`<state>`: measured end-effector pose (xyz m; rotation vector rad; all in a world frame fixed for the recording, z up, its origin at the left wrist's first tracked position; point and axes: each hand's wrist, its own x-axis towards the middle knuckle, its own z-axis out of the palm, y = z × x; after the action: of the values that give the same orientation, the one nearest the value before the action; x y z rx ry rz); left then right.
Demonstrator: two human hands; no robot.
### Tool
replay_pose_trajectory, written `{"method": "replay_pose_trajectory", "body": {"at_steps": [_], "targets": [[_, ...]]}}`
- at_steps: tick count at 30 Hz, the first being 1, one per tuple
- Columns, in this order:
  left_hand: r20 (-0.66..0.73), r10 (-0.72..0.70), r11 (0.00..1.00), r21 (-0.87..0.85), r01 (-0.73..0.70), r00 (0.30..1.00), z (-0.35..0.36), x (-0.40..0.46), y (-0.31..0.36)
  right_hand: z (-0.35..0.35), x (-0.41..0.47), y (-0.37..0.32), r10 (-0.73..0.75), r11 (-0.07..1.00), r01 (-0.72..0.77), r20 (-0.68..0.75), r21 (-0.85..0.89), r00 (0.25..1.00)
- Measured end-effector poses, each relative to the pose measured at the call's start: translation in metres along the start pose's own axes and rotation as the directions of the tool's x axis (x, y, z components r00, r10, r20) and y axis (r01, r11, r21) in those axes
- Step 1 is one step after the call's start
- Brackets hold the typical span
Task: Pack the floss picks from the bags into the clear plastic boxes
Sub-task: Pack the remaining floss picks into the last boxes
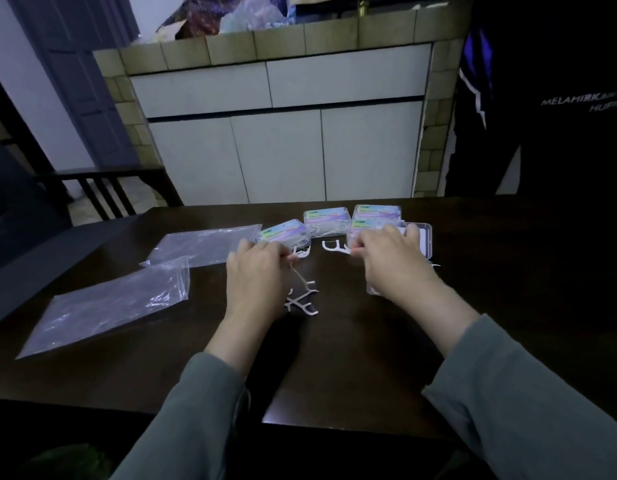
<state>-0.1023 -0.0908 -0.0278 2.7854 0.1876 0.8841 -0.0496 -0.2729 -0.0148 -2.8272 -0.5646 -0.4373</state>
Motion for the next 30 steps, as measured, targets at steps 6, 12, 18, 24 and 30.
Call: {"method": "replay_pose_trajectory", "body": {"at_steps": [6,12,18,24,30], "targets": [[-0.044,0.073,0.96,-0.268,-0.083,0.996,0.019,0.02,0.058,-0.017,-0.014,0.064,0.049,0.999,-0.05,-0.039,-0.023,0.998],[-0.003,0.104,0.899,-0.428,-0.095,0.995,0.034,0.032,0.095,-0.014,-0.025,0.081,-0.024,1.0,0.023,-0.034,-0.019,0.999],[0.093,0.15,0.869,-0.488,-0.086,0.984,0.046,0.031,0.094,-0.007,-0.027,0.077,-0.072,0.997,0.075,-0.134,0.019,0.988],[0.176,0.204,0.815,-0.576,-0.067,0.963,0.049,0.034,0.093,-0.012,-0.039,0.097,0.138,0.984,-0.127,-0.085,0.123,0.987],[0.331,0.357,0.831,-0.54,-0.135,0.874,0.056,0.03,0.109,0.001,-0.051,0.099,0.194,0.975,-0.207,0.152,0.077,0.969]]}}
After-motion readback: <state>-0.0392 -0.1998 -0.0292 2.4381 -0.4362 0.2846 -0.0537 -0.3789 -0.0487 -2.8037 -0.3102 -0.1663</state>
